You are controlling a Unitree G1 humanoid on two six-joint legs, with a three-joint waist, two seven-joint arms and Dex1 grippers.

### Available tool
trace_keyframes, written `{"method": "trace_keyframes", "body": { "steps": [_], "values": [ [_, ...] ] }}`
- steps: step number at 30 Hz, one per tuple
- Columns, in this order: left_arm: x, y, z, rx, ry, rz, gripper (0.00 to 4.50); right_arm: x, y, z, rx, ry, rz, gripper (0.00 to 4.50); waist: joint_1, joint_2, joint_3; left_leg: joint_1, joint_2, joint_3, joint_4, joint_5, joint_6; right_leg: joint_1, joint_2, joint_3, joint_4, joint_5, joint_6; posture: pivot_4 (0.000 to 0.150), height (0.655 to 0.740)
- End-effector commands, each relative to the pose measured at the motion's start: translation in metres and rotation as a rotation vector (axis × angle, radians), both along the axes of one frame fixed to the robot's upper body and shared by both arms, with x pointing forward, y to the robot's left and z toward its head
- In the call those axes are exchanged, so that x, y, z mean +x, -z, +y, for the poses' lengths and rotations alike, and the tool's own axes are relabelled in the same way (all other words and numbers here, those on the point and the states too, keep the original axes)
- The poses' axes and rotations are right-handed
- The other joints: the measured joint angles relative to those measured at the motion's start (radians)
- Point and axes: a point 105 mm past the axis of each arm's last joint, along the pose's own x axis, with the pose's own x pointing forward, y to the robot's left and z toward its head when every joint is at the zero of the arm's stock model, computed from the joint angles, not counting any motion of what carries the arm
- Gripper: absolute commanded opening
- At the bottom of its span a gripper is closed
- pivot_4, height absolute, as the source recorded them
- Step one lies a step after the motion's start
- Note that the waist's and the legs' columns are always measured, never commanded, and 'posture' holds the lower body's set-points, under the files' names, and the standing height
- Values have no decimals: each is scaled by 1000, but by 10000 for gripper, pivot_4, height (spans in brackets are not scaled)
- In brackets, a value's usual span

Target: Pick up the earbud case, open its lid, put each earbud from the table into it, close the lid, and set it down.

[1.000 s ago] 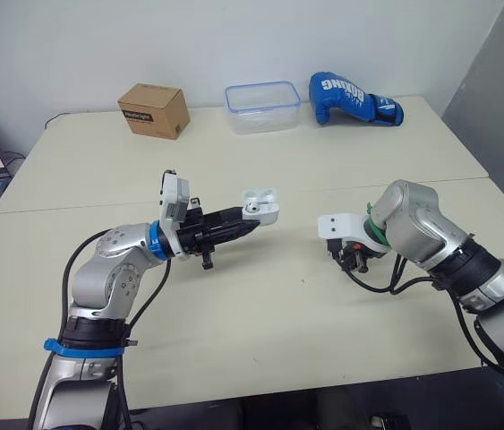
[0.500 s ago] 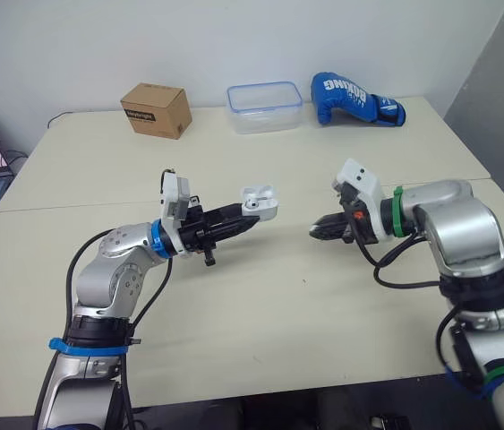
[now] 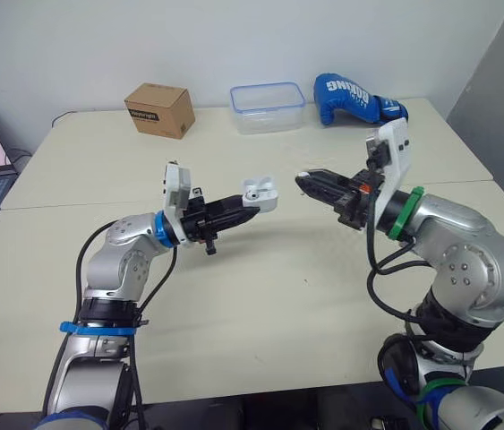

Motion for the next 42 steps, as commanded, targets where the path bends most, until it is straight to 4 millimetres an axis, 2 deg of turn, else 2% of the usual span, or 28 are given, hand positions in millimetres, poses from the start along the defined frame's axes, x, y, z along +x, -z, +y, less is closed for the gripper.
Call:
{"method": "trace_keyframes", "body": {
  "steps": [1,7,15,21,42],
  "values": [
    [-1,-9,-3,-3,23,-42,7562,-6,-4,6,-58,44,-139,3790,0,0,0,0,0,0,0,0,0,0,0,0,0,0,0,1500,7307],
    [1,-9,-4,1,33,-42,7562,-5,2,12,-107,82,-212,3790,-4,0,0,0,0,0,0,0,0,0,0,0,0,0,0,1500,7307],
    [2,-10,-5,13,44,-41,7562,-5,-10,21,-54,105,-242,3790,-4,0,0,0,0,0,0,0,0,0,0,0,0,0,0,1500,7307],
    [4,-11,-10,15,54,-42,7562,-1,-10,25,-17,102,-209,3790,-3,0,0,0,0,0,0,0,0,0,0,0,0,0,0,1500,7307],
    [4,-24,-17,-25,73,-56,7562,4,10,24,-19,121,-154,3790,-4,0,0,0,0,0,0,0,0,0,1,0,0,0,0,1500,7307]
  ]
}}
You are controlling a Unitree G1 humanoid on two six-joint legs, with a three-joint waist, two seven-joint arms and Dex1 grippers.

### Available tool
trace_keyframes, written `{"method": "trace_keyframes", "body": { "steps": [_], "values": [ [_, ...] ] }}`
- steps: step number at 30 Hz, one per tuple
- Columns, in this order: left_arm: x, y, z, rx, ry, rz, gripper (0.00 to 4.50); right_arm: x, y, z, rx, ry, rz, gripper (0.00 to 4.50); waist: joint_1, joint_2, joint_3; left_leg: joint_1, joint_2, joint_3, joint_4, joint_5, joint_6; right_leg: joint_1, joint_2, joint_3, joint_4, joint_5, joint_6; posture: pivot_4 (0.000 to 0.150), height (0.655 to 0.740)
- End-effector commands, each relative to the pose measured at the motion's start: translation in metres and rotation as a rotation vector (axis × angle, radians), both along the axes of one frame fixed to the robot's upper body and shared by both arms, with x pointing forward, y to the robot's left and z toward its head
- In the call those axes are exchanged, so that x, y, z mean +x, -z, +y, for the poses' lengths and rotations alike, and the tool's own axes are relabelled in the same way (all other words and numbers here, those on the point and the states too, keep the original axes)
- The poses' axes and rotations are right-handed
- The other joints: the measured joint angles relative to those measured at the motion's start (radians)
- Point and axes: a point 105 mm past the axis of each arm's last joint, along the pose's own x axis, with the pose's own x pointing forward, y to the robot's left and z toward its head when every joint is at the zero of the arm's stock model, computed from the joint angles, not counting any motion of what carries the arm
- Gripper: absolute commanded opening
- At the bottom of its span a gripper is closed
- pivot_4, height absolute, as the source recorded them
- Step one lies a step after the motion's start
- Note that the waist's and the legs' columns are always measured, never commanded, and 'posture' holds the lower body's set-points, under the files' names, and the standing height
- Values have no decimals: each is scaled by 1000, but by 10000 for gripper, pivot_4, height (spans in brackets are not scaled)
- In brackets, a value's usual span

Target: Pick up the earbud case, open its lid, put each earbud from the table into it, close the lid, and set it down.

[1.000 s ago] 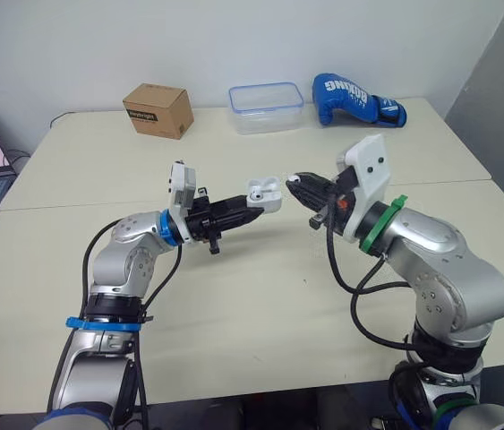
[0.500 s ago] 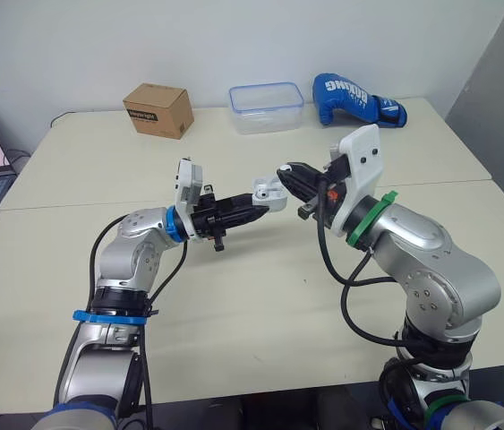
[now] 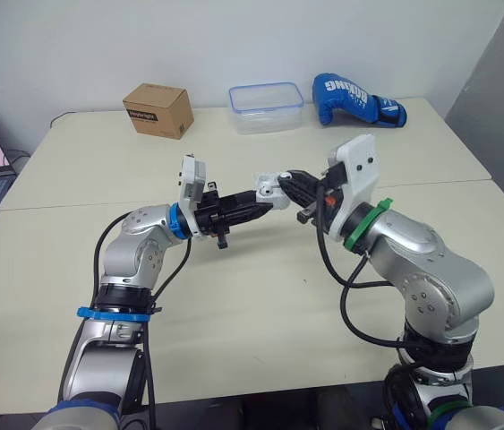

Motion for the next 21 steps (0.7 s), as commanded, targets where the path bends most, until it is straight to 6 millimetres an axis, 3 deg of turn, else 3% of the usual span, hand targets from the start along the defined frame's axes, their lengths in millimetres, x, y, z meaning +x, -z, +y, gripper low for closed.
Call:
{"method": "trace_keyframes", "body": {
  "steps": [1,21],
  "values": [
    [-3,-21,-3,-30,15,-63,7562,-4,-7,1,2,-2,-52,3790,0,0,0,0,0,0,0,0,0,0,0,0,0,0,0,1500,7307],
    [0,-31,-12,-58,19,-74,7562,-4,-7,4,-129,37,-149,3790,0,0,0,0,0,0,0,0,0,0,0,0,0,0,0,1500,7307]
  ]
}}
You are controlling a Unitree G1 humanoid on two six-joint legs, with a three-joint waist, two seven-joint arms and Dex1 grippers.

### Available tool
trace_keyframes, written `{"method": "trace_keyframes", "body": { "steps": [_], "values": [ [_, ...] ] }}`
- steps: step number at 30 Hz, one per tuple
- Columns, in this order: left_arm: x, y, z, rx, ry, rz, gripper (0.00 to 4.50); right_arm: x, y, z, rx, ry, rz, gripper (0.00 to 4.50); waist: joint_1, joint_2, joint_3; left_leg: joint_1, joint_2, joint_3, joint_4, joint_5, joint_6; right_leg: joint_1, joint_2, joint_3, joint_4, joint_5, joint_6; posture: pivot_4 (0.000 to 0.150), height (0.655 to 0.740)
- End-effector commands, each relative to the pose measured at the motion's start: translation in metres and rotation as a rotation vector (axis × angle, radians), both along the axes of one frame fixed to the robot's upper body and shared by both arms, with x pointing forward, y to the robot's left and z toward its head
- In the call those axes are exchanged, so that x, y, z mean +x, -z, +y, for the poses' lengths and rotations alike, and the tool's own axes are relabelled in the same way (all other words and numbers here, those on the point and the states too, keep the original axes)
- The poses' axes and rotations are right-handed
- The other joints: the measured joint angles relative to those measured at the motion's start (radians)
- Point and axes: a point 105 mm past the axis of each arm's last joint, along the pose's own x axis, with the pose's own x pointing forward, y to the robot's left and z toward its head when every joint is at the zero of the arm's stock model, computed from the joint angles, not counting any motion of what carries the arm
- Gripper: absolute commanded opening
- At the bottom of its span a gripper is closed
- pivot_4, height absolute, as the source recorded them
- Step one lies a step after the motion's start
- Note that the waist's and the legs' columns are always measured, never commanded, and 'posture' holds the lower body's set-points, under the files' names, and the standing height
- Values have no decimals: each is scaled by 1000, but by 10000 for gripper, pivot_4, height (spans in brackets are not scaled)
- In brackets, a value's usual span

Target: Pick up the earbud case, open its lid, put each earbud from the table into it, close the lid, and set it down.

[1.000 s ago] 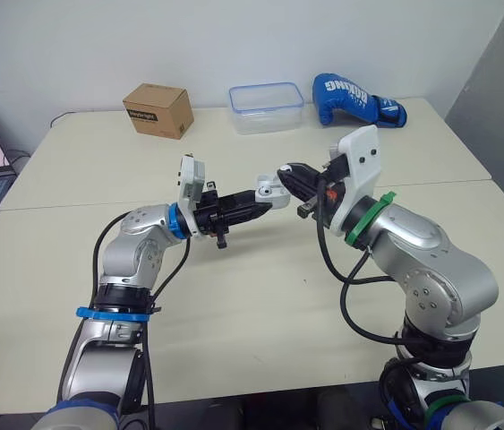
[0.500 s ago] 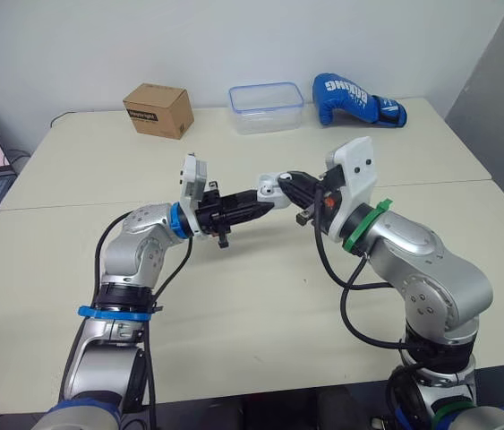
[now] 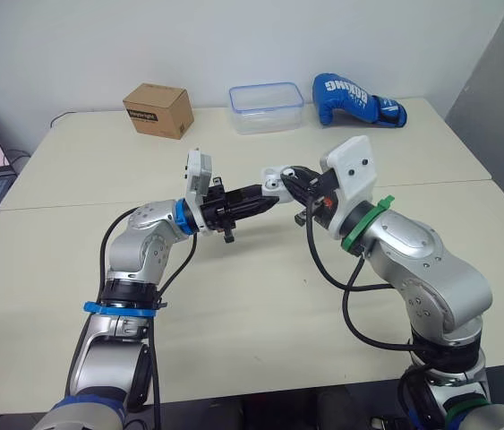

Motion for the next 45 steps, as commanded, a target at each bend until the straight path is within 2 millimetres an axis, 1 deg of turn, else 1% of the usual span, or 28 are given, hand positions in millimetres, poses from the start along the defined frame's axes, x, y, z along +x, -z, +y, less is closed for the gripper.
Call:
{"method": "trace_keyframes", "body": {
  "steps": [1,10,12,13,18,23,26,28,31,34,37,38,40,41,45],
  "values": [
    [-4,-23,-3,-37,21,-84,7562,-5,-3,5,-18,-31,-27,3790,0,0,0,0,0,0,0,0,0,0,0,0,0,0,0,1500,7307],
    [-4,-24,-4,-34,20,-86,7562,-6,-4,6,-75,-42,-57,3790,0,0,0,0,0,0,0,0,0,0,0,0,0,0,0,1500,7307],
    [-4,-24,-4,-33,21,-85,7562,-7,-3,6,-84,-57,-51,11094,0,0,0,0,0,0,0,0,0,0,0,0,0,0,0,1500,7307],
    [-4,-24,-4,-32,21,-85,7562,-7,-4,6,-79,-59,-53,13803,0,0,0,0,0,0,0,0,0,0,0,0,0,0,0,1500,7307],
    [-5,-23,-3,-27,20,-83,7562,-7,-14,3,-34,-53,-84,32124,0,0,0,0,0,0,0,0,0,0,0,0,0,0,0,1500,7307],
    [-5,-20,-1,-21,17,-79,7562,-9,-26,-2,26,-97,-87,32124,0,0,0,0,0,0,0,0,0,0,0,0,0,0,0,1500,7307],
    [-6,-17,4,-11,17,-71,7562,-16,-38,-11,123,-221,-11,32124,0,0,0,0,0,0,0,0,0,0,0,0,0,0,0,1500,7307],
    [-8,-16,7,2,24,-68,7562,-21,-46,-19,147,-315,47,32124,0,0,0,0,0,0,0,0,0,1,0,0,-1,0,0,1500,7307],
    [-9,-16,11,10,31,-68,7562,-20,-57,-31,146,-370,91,32124,1,0,0,0,0,-1,0,0,0,1,0,-1,-1,0,0,1500,7307],
    [-11,-17,14,14,40,-70,7562,-8,-57,-39,82,-370,133,26237,1,0,0,0,0,-1,0,0,0,1,0,-1,-1,0,0,1500,7307],
    [-14,-17,13,11,50,-72,7562,6,-45,-40,-7,-370,173,14810,-1,0,0,0,0,0,0,0,1,1,0,-1,-1,0,0,1500,7307],
    [-16,-17,13,9,54,-72,7562,11,-41,-40,-32,-371,185,11719,-2,0,0,0,0,0,0,0,1,1,0,-1,-1,0,0,1500,7307],
    [-19,-17,11,8,63,-72,7562,20,-35,-39,-70,-380,189,3393,-3,0,0,0,0,1,0,0,1,1,0,-1,-1,0,0,1500,7307],
    [-21,-17,11,8,67,-73,7562,24,-33,-38,-93,-389,190,178,-3,0,0,0,0,1,0,0,1,1,0,-1,-1,0,0,1500,7307],
    [-27,-18,10,4,78,-68,7562,32,-23,-31,-180,-444,193,178,-3,0,0,0,0,1,0,0,1,1,0,-1,-1,0,0,1500,7307]
  ]
}}
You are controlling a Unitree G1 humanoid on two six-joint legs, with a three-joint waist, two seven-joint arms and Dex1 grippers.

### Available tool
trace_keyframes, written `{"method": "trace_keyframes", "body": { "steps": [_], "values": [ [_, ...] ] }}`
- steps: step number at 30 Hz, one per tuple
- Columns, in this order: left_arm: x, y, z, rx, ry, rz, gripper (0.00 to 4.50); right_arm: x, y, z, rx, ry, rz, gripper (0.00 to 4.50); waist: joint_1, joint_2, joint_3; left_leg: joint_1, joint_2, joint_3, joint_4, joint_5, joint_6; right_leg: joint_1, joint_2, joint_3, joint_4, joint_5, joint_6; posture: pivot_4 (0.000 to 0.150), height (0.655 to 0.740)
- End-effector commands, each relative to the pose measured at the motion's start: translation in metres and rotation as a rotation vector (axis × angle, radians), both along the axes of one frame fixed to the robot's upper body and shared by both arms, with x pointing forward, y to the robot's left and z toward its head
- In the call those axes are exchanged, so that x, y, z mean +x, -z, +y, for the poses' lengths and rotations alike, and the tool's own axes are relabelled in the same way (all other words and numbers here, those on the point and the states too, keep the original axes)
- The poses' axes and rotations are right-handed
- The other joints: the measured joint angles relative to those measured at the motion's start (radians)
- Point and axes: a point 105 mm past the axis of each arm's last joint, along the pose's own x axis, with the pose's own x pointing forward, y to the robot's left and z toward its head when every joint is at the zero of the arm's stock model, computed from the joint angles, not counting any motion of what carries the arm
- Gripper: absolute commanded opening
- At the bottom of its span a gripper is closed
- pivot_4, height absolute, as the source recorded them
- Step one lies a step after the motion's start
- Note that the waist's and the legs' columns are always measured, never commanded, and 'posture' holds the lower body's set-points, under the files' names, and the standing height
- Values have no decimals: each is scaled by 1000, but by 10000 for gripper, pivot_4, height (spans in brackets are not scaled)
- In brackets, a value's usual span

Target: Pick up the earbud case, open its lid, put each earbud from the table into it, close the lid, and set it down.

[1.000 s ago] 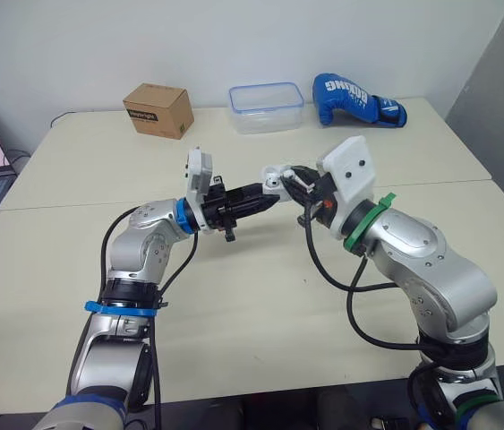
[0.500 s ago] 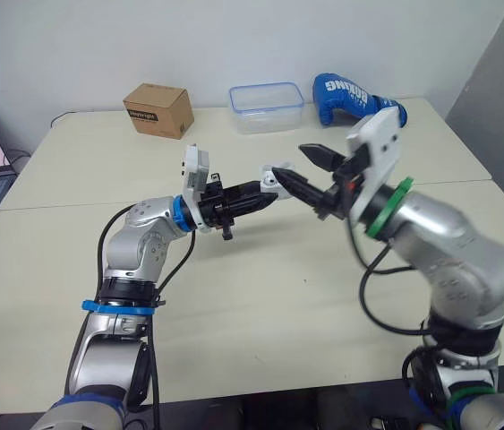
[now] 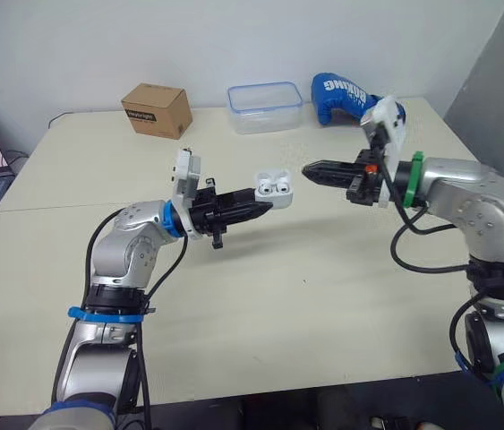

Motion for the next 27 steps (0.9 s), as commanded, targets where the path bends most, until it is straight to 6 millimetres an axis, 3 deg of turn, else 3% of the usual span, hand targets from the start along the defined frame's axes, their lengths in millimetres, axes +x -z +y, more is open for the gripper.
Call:
{"method": "trace_keyframes", "body": {
  "steps": [1,6,15,27],
  "values": [
    [-9,-13,1,-18,16,-45,7562,3,-9,7,-43,-66,-76,178,0,0,0,0,0,0,0,0,0,0,0,0,0,0,0,1500,7307],
    [-13,-12,1,-13,20,-34,7562,9,-9,17,-60,-129,-65,178,2,0,0,0,0,-1,0,0,0,0,0,0,0,0,0,1500,7307],
    [-14,-8,3,-10,8,-17,7562,-3,-12,38,-52,-236,-62,178,3,0,0,-1,0,-2,1,0,0,0,0,-1,-1,0,0,1500,7307],
    [-9,-7,9,-17,-23,-2,7562,-19,-16,37,-50,-275,-61,178,3,0,0,-1,0,-2,0,0,0,0,0,-1,0,0,0,1500,7307]
  ]
}}
